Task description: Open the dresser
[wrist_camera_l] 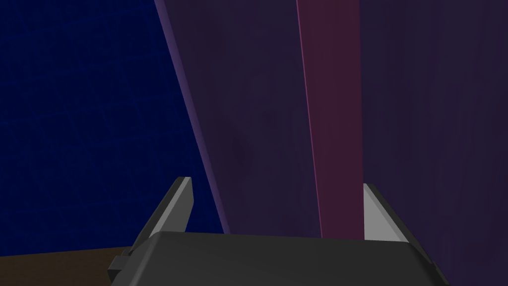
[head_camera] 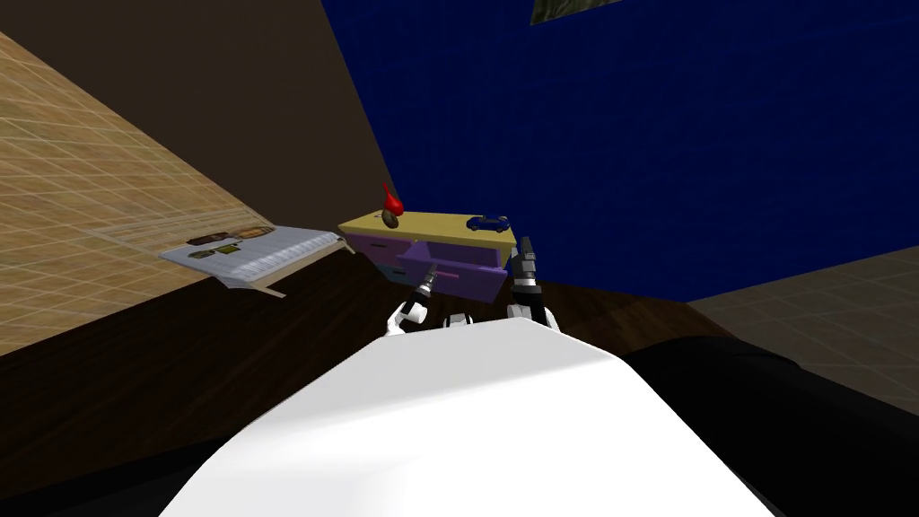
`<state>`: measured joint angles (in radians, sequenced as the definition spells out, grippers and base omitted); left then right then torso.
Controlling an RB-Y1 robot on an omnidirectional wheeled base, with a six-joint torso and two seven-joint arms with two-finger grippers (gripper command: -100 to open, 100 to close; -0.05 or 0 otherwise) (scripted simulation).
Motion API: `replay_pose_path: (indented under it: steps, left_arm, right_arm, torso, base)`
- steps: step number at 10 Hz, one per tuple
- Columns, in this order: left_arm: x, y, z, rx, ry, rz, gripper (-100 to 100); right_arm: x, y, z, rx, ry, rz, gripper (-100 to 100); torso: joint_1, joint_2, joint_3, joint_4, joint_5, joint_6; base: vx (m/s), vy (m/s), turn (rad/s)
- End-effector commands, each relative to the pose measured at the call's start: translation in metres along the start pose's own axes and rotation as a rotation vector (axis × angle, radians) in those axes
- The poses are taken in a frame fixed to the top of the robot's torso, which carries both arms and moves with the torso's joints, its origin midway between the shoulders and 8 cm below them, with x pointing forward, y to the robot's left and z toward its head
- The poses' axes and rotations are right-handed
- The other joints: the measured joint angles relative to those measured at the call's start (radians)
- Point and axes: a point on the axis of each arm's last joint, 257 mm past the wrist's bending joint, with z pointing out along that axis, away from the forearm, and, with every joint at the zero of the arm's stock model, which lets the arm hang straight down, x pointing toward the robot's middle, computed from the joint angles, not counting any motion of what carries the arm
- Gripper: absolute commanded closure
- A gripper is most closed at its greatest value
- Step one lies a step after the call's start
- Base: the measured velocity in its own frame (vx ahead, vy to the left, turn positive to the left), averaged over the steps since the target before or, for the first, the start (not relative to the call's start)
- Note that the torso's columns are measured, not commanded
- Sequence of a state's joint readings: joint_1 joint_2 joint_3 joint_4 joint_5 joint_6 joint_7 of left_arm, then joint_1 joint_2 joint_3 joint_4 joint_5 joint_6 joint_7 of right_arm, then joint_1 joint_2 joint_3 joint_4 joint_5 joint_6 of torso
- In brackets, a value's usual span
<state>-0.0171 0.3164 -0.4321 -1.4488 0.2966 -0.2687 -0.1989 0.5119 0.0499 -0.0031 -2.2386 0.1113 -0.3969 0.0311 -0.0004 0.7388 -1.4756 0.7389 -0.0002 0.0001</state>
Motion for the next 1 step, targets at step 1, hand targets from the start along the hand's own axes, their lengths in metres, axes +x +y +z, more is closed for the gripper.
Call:
replay_pose_path:
  steps: [1]
  left_arm:
    - [0.0, 0.0004, -0.0001, -0.001, 0.0, 0.0, 0]
  right_arm:
    - [0.0, 0.0, 0.0, 0.0, 0.0, 0.0, 0]
  torso:
    - [0.0, 0.0, 0.0, 0.0, 0.0, 0.0]
  base:
    - [0.0, 0.0, 0.0]
